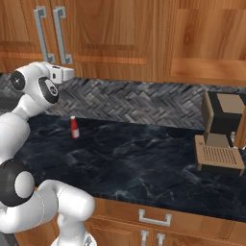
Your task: Close all open cabinet doors.
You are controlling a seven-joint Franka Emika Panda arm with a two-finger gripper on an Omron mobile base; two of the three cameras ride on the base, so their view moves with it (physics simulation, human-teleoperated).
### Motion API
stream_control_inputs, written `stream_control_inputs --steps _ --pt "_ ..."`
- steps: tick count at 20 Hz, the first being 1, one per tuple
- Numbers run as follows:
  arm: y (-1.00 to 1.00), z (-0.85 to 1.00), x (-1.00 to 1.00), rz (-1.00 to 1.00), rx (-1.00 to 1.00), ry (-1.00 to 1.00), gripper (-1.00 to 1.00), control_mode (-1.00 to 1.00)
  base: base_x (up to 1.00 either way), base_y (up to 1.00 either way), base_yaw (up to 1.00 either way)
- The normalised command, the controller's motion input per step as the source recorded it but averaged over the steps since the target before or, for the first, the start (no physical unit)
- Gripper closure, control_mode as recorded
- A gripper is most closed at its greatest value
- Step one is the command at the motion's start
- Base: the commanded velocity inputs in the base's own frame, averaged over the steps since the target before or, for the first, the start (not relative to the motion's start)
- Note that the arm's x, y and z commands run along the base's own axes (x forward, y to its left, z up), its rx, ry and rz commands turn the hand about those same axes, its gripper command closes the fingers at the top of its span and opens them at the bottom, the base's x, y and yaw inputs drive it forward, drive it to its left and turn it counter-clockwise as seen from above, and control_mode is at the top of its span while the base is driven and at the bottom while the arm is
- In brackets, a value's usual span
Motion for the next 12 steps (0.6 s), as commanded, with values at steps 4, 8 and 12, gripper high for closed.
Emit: stream_control_inputs --steps 4,8,12 --pt "0.0 -0.24 0.16 0.0 0.0 0.0 -1.0 -1.0 0.0 0.0 0.0" --pt "0.0 -0.33 0.21 0.0 0.0 0.0 -1.0 -1.0 0.0 0.0 0.0" --pt "0.0 -0.35 0.28 0.0 0.0 -0.02 -1.0 -1.0 0.0 0.0 0.0"
